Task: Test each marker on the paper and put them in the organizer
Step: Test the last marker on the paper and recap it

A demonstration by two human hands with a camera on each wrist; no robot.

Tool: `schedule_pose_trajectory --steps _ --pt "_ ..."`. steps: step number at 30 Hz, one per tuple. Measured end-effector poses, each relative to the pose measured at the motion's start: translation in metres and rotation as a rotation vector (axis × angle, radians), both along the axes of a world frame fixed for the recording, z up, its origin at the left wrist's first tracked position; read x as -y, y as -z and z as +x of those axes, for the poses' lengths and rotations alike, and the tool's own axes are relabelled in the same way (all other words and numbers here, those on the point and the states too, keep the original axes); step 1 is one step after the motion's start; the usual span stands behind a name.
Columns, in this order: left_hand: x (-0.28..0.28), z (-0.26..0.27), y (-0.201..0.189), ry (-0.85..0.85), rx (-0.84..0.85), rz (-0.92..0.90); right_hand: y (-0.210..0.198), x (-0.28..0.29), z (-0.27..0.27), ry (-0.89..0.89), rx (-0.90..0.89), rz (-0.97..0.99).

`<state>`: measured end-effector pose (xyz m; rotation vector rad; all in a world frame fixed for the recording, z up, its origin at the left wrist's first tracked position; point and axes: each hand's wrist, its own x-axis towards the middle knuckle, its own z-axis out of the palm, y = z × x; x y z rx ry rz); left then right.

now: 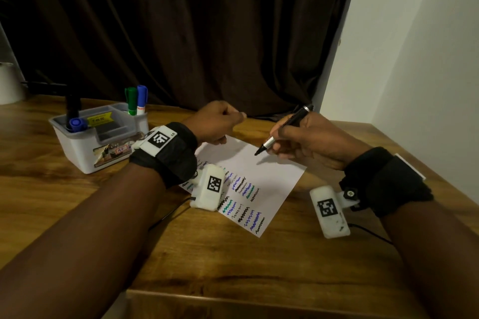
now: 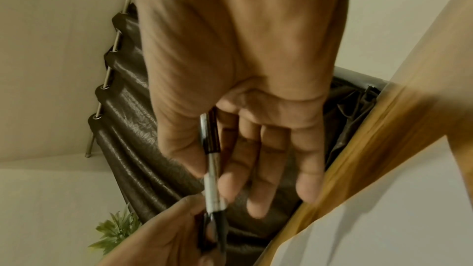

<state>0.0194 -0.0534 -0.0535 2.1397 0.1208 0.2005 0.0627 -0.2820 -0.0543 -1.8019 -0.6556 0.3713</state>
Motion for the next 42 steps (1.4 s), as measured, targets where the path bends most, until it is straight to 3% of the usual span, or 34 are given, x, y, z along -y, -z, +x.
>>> schedule_pose_trajectory --steps 4,11,22,32,42 --pt "0.000 0.006 0.002 -0.002 0.131 -0.154 -0.003 -0.001 0.007 0.131 -0.071 0.209" --pt "0.007 0.002 0.005 0.207 0.130 -0.243 -0.008 0.001 0.007 0.194 -0.160 0.383" --pt "0.008 0.001 0.004 0.295 0.206 -0.297 -0.005 0.000 0.010 0.235 -0.117 0.365" --pt "0.012 -0.004 -0.001 0.345 0.243 -0.225 -0.001 -0.002 0.002 0.128 -0.086 0.321" --pt "0.014 -0.010 -0.001 0.373 0.256 -0.236 0.001 -0.009 -0.010 0.062 0.056 0.325"
